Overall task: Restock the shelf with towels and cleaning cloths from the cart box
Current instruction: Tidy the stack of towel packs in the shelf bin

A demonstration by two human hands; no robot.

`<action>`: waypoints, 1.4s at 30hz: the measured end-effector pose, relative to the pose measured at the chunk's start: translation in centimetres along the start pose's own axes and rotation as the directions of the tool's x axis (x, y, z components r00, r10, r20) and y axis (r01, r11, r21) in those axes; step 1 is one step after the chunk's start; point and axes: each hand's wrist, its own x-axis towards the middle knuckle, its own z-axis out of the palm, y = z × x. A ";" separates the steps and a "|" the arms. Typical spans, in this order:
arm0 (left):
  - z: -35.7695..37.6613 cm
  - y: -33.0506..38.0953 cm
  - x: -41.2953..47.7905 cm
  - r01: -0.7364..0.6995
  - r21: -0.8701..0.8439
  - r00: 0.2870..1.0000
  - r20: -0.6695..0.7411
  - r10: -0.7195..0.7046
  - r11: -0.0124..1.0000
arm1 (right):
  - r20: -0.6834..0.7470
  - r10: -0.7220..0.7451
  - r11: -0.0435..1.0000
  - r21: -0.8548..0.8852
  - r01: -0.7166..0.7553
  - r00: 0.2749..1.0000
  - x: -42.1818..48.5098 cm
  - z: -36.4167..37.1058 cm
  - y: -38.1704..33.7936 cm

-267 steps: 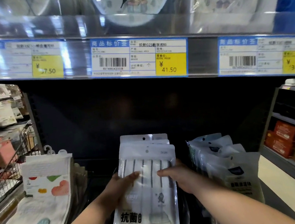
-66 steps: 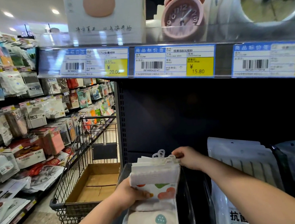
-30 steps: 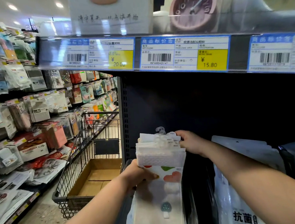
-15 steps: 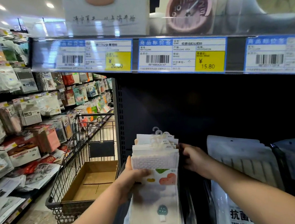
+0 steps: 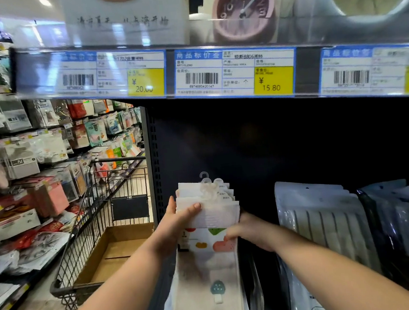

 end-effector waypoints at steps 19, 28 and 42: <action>-0.4 -8.6 -7.6 0.468 0.178 0.867 -0.283 -0.411 0.866 | -0.274 0.337 0.896 0.388 -0.218 0.901 -2.5 7.9 2.8; 0.5 -9.0 -9.4 0.415 0.520 0.889 -0.407 -0.210 0.747 | -0.327 0.336 0.925 0.290 -0.245 0.883 -3.3 9.2 3.5; 0.6 -7.8 -8.8 0.503 0.499 0.854 -0.415 -0.315 0.705 | -0.290 0.351 0.932 0.196 -0.303 0.890 -6.3 8.9 3.4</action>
